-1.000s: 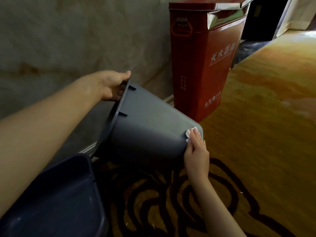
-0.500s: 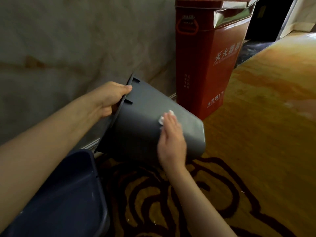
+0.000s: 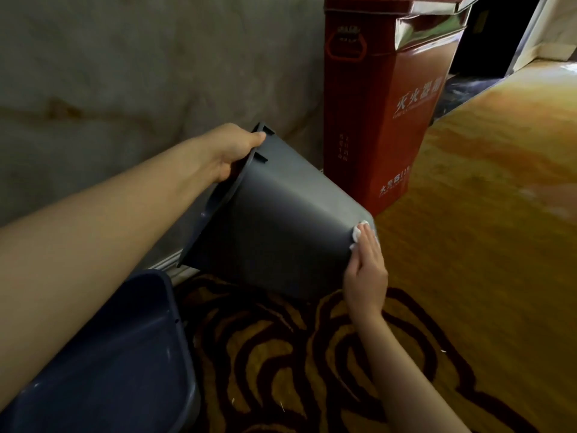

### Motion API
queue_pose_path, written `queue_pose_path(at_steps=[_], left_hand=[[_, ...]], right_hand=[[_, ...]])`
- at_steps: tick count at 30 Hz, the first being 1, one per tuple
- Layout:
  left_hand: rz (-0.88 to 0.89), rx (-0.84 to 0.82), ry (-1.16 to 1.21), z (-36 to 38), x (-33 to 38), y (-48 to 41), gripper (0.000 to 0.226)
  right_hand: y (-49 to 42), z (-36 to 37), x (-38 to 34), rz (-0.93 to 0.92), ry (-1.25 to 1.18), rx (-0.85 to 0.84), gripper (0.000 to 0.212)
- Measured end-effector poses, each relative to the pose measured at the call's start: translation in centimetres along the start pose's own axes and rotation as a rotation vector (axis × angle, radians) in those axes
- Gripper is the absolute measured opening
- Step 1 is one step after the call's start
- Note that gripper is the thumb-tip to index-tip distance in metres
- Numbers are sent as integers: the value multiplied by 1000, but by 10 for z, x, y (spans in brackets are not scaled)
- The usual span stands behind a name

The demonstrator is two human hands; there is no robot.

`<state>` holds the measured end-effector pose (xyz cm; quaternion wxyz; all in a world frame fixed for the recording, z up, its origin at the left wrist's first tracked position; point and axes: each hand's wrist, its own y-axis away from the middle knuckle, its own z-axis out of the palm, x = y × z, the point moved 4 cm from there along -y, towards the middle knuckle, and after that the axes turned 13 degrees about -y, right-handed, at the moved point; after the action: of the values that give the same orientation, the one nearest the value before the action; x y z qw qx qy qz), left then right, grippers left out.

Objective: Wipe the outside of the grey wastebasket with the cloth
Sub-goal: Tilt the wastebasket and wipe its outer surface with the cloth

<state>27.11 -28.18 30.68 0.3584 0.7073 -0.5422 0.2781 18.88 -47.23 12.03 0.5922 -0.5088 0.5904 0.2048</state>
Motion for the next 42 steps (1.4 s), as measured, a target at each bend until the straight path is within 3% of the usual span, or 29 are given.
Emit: queue_pose_path(at_steps=[7, 15, 19, 23, 26, 29, 33, 42], left_hand=[[24, -13, 31, 10, 9, -6, 42], [-24, -32, 125, 16, 7, -17, 34], [-32, -85, 171, 16, 7, -11, 29], [181, -199, 172, 11, -7, 12, 33], [356, -189, -88, 0, -40, 30, 29], [410, -132, -9, -11, -61, 26, 26], [385, -50, 131, -15, -64, 16, 28], [233, 95, 117, -35, -51, 6, 33]], right_hand=[[-10, -3, 13, 194, -36, 120, 38], [31, 65, -107, -397, -85, -65, 47], [32, 82, -121, -470, -64, -70, 46], [13, 76, -105, -472, 18, -55, 45], [-1, 69, -86, -440, 31, -40, 43], [-6, 58, -49, -293, 7, -26, 42], [-17, 40, -5, -91, 14, -18, 42], [-36, 44, -15, -8, -110, -128, 37]])
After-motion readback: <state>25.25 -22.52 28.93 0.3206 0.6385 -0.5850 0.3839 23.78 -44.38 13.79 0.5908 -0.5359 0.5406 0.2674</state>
